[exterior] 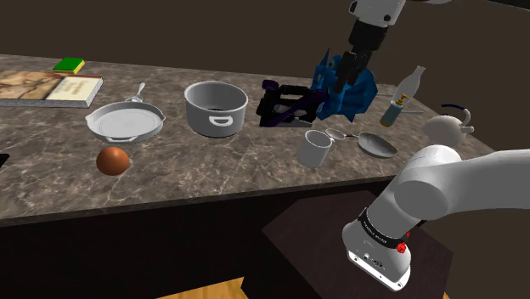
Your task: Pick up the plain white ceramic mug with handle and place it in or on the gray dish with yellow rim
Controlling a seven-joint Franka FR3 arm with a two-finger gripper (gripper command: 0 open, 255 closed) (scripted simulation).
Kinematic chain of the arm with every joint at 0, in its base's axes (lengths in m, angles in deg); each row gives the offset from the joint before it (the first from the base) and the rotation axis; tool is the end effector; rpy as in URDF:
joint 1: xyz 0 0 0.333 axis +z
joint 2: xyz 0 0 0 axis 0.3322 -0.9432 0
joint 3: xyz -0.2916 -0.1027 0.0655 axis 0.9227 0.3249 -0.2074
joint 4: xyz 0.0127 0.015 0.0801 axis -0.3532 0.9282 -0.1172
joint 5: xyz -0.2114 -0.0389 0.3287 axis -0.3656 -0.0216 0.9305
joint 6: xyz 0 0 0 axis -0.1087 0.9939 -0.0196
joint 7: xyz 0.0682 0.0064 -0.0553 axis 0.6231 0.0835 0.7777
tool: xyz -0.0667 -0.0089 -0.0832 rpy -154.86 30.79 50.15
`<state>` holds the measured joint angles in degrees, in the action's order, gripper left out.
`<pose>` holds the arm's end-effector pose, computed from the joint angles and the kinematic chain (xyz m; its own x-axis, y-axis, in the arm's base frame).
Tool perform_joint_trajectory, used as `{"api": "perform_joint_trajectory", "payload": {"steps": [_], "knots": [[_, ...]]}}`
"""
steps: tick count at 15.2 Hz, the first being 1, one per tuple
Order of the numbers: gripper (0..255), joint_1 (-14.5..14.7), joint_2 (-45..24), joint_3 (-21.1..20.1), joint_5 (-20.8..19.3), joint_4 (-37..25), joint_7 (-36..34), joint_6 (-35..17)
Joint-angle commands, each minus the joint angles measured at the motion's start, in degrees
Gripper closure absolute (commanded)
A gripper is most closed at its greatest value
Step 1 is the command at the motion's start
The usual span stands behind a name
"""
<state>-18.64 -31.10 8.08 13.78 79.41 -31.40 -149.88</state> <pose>0.2965 -0.0074 0.5839 0.9948 0.1012 -0.0103 0.1014 -0.9947 0.0155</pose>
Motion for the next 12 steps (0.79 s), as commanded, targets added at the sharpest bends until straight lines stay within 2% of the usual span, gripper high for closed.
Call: {"api": "perform_joint_trajectory", "payload": {"steps": [1,7,12], "knots": [[0,0.00,0.00,0.00,0.00,0.00,0.00,0.00],[0,0.63,2.00,-0.06,0.22,12.90,0.32,-11.89],[0,1.24,0.91,-0.12,0.38,22.12,0.60,-23.02]]}}
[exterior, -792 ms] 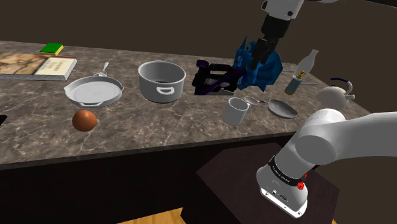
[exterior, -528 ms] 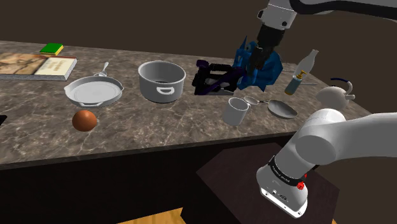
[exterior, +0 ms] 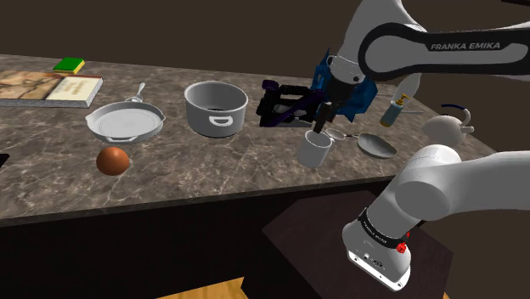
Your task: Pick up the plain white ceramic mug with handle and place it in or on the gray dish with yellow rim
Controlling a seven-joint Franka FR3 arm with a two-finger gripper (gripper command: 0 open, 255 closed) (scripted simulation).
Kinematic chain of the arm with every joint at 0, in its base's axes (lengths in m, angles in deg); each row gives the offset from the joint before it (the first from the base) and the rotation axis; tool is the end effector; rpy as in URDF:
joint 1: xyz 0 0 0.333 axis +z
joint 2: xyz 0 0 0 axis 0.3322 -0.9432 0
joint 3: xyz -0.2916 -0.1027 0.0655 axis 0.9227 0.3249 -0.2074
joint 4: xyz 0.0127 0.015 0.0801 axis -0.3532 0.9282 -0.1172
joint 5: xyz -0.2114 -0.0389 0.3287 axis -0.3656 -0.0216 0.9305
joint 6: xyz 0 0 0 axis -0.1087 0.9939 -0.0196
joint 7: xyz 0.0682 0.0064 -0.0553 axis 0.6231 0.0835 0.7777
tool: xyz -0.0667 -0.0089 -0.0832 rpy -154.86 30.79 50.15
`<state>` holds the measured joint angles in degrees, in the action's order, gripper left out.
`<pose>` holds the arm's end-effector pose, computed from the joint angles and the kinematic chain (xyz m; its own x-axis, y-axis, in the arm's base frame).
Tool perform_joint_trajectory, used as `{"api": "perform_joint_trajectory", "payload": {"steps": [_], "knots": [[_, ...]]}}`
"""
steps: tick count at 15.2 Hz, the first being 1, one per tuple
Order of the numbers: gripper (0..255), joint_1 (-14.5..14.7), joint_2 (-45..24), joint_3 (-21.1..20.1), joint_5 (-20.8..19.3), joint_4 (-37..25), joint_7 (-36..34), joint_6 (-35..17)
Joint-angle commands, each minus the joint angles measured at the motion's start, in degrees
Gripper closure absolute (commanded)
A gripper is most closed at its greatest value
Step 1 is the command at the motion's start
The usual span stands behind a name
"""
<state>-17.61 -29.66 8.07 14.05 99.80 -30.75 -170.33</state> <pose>0.2985 0.0016 0.4525 0.9900 0.1398 0.0163 0.1396 -0.9901 0.0120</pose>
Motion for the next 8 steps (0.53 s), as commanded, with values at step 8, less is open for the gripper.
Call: {"api": "perform_joint_trajectory", "payload": {"steps": [8], "knots": [[0,0.74,-6.05,-0.15,0.21,9.85,0.18,-16.93]]}}
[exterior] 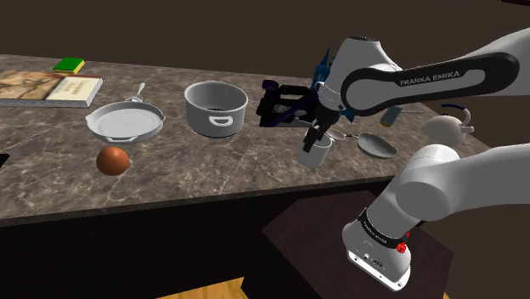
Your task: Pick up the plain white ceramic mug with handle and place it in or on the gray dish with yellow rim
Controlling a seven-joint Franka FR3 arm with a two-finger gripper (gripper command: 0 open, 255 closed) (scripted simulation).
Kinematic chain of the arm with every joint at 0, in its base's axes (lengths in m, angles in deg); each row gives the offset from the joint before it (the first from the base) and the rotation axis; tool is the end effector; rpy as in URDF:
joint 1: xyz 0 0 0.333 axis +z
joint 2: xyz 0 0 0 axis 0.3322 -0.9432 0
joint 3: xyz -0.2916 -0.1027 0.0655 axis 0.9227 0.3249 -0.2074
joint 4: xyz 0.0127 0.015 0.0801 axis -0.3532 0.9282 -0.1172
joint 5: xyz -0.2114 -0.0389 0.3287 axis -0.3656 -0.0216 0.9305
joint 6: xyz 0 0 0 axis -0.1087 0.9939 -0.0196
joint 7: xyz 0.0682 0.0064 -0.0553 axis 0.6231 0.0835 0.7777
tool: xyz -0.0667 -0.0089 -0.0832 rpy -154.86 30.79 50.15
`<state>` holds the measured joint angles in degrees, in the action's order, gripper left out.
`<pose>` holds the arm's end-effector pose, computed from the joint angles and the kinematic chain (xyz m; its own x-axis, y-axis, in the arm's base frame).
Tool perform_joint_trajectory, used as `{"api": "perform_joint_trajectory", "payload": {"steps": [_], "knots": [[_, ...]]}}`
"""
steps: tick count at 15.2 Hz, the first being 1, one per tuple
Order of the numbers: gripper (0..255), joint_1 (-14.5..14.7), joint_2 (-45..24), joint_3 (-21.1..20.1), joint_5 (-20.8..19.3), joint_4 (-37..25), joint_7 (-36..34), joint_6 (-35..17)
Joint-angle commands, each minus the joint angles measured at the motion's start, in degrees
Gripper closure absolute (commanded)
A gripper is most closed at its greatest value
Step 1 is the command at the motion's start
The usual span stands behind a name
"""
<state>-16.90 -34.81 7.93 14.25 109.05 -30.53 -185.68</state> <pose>0.3013 0.0079 0.3737 0.9865 0.1605 0.0331 0.1602 -0.9870 0.0111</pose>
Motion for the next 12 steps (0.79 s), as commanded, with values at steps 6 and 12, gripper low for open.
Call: {"api": "perform_joint_trajectory", "payload": {"steps": [6,12], "knots": [[0,0.00,-4.00,0.05,-0.08,2.64,-0.06,-6.73],[0,0.00,-4.02,0.05,-0.08,2.62,-0.06,-6.73]]}}
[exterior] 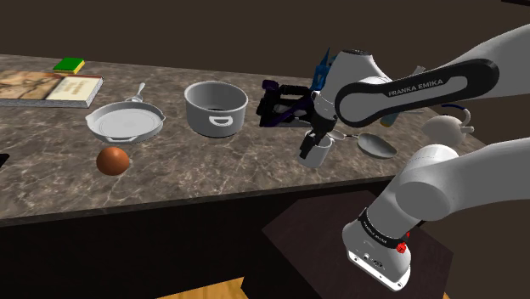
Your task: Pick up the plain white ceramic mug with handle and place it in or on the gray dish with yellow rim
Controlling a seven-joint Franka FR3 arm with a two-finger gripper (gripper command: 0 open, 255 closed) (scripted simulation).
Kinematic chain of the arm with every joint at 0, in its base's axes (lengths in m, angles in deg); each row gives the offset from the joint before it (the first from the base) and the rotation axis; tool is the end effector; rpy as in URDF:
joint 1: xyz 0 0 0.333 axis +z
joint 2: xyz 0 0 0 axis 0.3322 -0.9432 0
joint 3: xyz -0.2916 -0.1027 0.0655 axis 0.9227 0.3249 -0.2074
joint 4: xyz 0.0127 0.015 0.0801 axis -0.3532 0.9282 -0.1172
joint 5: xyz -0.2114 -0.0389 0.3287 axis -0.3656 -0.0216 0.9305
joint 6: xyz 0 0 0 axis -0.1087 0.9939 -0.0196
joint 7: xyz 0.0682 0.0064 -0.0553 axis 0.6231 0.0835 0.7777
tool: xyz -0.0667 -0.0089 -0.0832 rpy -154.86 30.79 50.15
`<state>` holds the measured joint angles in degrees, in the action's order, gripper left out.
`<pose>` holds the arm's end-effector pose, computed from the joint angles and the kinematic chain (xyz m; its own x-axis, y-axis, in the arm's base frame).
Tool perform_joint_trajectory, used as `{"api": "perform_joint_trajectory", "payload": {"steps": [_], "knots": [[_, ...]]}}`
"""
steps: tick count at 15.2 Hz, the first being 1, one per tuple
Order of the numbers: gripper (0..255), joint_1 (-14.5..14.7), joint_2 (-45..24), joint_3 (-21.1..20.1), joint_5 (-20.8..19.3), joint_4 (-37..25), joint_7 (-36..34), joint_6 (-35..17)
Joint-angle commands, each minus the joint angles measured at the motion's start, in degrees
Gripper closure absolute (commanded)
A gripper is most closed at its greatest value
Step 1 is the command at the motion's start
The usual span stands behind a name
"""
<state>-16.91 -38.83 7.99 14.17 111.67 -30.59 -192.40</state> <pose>0.3031 0.0081 0.3427 0.9864 0.1606 0.0345 0.1604 -0.9870 0.0110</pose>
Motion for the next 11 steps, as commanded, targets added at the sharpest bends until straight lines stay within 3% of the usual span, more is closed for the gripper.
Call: {"api": "perform_joint_trajectory", "payload": {"steps": [1,11], "knots": [[255,0.00,0.00,0.00,0.00,0.00,0.00,0.00],[255,0.01,0.72,-0.02,0.02,-0.43,0.01,1.14]]}}
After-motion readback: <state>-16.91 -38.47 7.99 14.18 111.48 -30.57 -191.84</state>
